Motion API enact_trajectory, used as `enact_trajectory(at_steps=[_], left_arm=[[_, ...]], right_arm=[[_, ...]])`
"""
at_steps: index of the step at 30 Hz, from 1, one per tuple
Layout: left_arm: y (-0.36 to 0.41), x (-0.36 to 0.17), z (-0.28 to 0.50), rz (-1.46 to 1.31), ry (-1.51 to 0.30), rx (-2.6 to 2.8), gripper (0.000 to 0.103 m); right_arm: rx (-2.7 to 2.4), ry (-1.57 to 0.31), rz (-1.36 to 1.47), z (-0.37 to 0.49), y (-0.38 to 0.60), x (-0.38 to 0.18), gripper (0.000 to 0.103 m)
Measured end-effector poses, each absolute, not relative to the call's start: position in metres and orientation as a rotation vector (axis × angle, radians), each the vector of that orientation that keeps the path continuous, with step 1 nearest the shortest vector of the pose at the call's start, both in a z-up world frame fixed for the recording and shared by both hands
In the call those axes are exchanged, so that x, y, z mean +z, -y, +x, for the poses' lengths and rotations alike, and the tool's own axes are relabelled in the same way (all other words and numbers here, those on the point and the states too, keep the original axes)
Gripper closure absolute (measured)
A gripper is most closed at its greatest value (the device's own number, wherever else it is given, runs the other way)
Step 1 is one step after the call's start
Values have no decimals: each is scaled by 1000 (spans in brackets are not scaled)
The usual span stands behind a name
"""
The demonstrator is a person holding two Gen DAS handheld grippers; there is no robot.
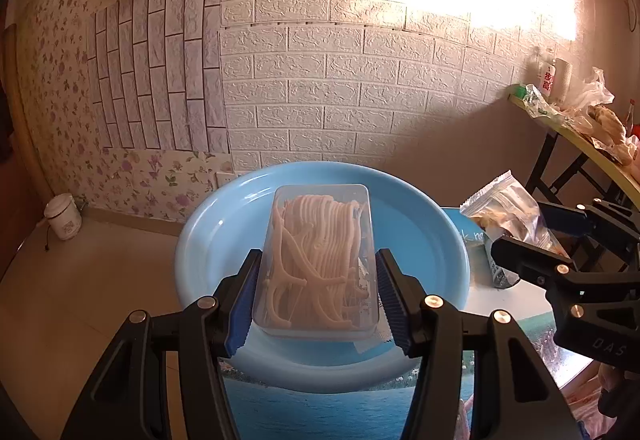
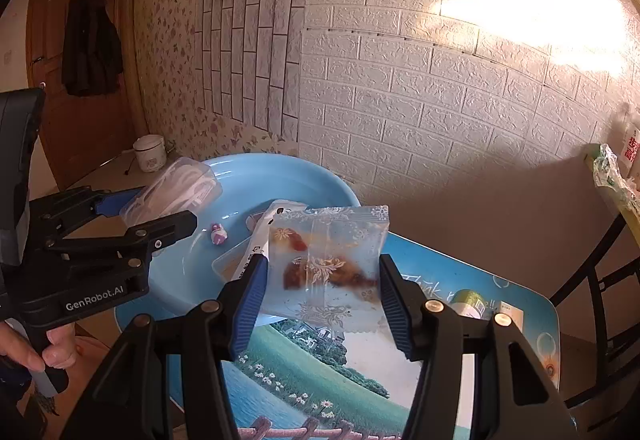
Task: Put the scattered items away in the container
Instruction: 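Carry the floss-pick box and snack bag over the blue basin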
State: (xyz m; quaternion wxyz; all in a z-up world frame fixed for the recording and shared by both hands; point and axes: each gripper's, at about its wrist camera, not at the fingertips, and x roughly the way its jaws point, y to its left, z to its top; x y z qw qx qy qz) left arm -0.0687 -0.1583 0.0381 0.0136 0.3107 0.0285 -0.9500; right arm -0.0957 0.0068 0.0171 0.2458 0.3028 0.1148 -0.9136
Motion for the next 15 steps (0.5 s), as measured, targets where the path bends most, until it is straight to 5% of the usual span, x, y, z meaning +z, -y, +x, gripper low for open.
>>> enact_trajectory(at_steps=[15], left_arm=[[179,31,-99,1024,-25,-2940,49]], right_arm=[[-2451,-346,883,-123,17,4,46]])
